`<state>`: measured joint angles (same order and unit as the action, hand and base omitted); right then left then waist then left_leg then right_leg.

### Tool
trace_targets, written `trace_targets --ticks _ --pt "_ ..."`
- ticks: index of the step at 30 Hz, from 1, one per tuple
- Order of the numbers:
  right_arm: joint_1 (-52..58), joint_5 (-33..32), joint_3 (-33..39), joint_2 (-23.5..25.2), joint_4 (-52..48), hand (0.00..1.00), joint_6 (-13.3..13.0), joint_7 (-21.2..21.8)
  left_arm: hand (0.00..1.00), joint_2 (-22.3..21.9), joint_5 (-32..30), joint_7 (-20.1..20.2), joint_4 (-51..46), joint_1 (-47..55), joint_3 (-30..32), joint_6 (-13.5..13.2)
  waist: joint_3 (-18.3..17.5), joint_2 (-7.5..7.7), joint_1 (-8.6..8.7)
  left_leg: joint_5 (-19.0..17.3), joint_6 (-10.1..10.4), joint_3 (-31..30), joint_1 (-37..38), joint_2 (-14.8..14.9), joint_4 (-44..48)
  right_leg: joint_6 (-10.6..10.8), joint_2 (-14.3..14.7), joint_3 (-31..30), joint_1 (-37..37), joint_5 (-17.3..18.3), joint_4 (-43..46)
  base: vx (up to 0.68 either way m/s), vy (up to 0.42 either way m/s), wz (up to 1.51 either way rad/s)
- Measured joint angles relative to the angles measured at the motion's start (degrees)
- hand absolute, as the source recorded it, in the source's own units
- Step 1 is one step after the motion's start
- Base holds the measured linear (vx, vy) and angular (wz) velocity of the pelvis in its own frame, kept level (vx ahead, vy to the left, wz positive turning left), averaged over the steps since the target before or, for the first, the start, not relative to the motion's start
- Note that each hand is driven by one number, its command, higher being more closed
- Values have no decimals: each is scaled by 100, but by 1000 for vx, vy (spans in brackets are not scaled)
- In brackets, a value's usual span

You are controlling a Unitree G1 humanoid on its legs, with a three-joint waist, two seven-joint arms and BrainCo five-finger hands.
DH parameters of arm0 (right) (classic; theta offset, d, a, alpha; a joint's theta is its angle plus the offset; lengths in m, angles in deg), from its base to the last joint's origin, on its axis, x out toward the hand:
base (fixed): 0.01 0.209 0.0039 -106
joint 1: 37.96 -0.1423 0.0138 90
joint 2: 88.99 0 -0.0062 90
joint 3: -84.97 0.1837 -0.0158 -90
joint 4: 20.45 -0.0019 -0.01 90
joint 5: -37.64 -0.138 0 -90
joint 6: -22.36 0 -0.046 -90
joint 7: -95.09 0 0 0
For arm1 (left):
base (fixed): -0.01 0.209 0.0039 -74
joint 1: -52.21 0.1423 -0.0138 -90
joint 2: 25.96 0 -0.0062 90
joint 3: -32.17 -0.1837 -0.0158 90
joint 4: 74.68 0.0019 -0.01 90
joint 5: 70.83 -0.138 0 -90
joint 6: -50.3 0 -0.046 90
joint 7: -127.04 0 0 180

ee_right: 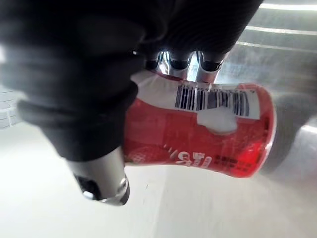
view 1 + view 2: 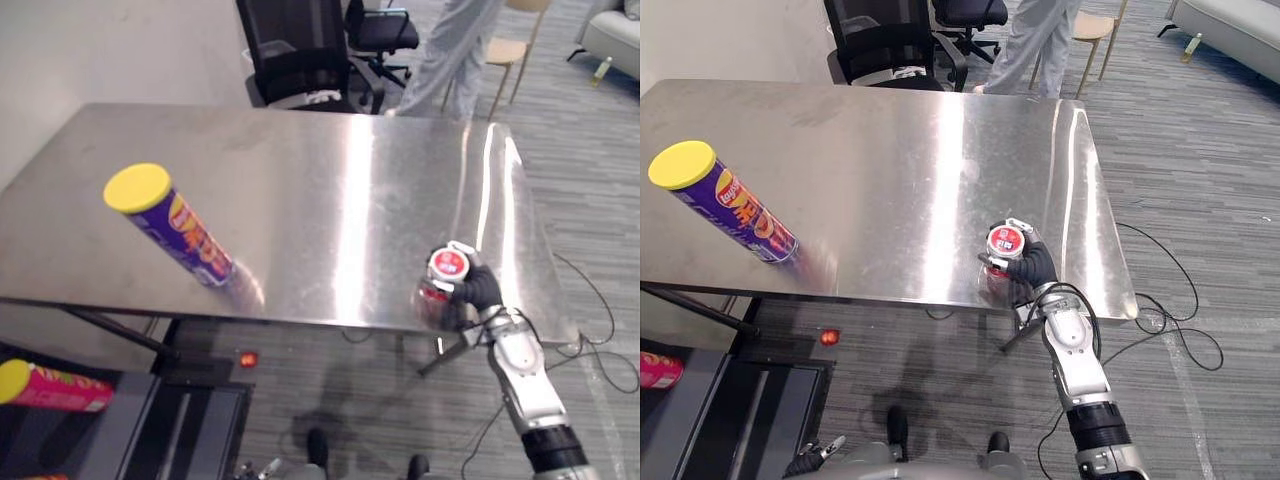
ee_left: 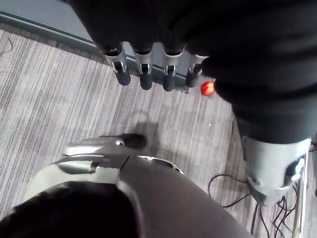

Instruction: Put the gum and the chips on the shelf.

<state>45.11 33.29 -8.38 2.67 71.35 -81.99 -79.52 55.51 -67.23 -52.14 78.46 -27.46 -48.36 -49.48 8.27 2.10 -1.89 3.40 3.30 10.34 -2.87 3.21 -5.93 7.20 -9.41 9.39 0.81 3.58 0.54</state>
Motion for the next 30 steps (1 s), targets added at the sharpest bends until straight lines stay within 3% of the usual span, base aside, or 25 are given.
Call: trace_targets --ticks 16,19,30 --pt "1207 -654 380 181 -1286 100 -5 174 0 -31 -22 -42 -41 7 112 35 -11 -19 20 48 -36 -201 147 -10 15 6 4 208 252 9 -21 -2 -1 5" --pt "1437 -707 551 183 -1488 100 -6 263 0 -36 -19 -42 -38 12 111 38 -14 -27 35 81 -54 -295 155 -58 10 -6 -63 264 240 178 186 -48 4 14" --pt "1726 -707 961 289 -1469 100 -5 210 0 -115 70 30 -38 146 120 56 -200 -182 10 104 -19 -223 340 -14 20 -59 -79 134 256 305 476 -33 8 -3"
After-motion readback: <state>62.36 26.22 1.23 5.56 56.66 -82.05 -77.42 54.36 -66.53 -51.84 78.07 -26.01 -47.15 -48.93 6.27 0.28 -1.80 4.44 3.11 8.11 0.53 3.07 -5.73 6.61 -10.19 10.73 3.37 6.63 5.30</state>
